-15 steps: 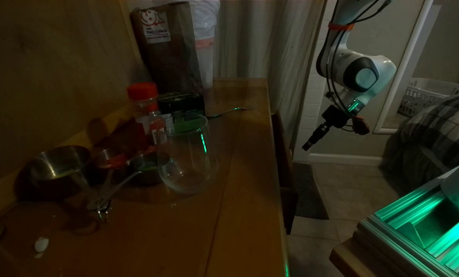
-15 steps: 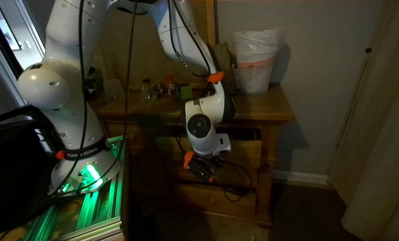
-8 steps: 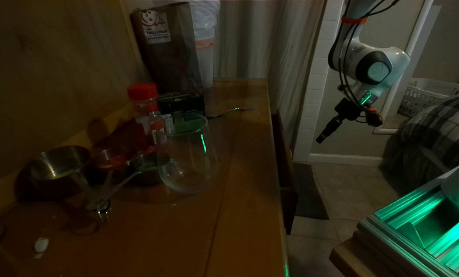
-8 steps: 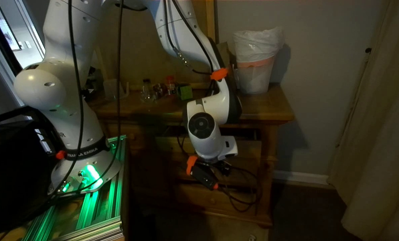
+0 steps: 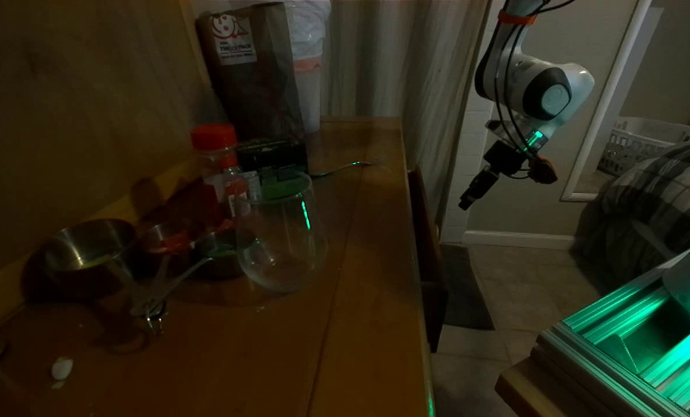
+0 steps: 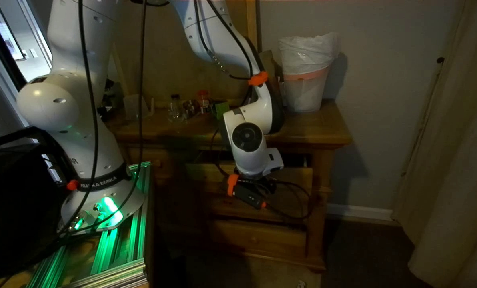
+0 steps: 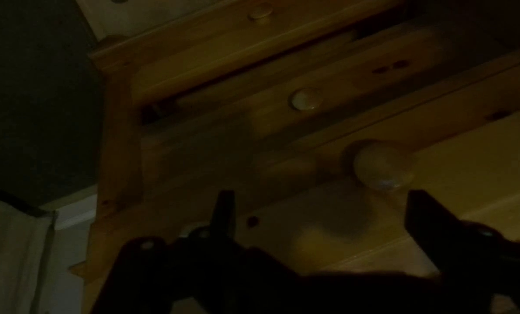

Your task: Open the top right drawer, remove the brown packet from the drawer and put it on the dresser

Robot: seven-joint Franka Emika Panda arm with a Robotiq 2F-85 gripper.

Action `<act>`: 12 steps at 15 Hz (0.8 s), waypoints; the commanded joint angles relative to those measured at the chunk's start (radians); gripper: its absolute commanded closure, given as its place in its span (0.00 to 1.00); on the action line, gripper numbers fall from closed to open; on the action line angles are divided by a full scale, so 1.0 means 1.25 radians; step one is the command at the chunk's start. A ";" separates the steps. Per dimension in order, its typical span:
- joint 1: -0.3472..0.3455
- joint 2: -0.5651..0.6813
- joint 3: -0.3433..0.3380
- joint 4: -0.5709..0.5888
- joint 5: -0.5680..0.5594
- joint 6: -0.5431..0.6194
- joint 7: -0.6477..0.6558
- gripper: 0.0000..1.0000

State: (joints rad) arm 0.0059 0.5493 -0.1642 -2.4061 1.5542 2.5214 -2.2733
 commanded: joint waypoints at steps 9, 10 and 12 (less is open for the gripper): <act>-0.002 0.069 0.070 0.058 -0.072 -0.033 -0.001 0.00; -0.002 0.081 0.073 0.066 -0.072 -0.033 -0.007 0.00; -0.001 0.100 0.079 0.081 -0.075 -0.034 -0.016 0.00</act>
State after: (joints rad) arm 0.0086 0.6272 -0.0737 -2.3479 1.4959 2.4931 -2.2818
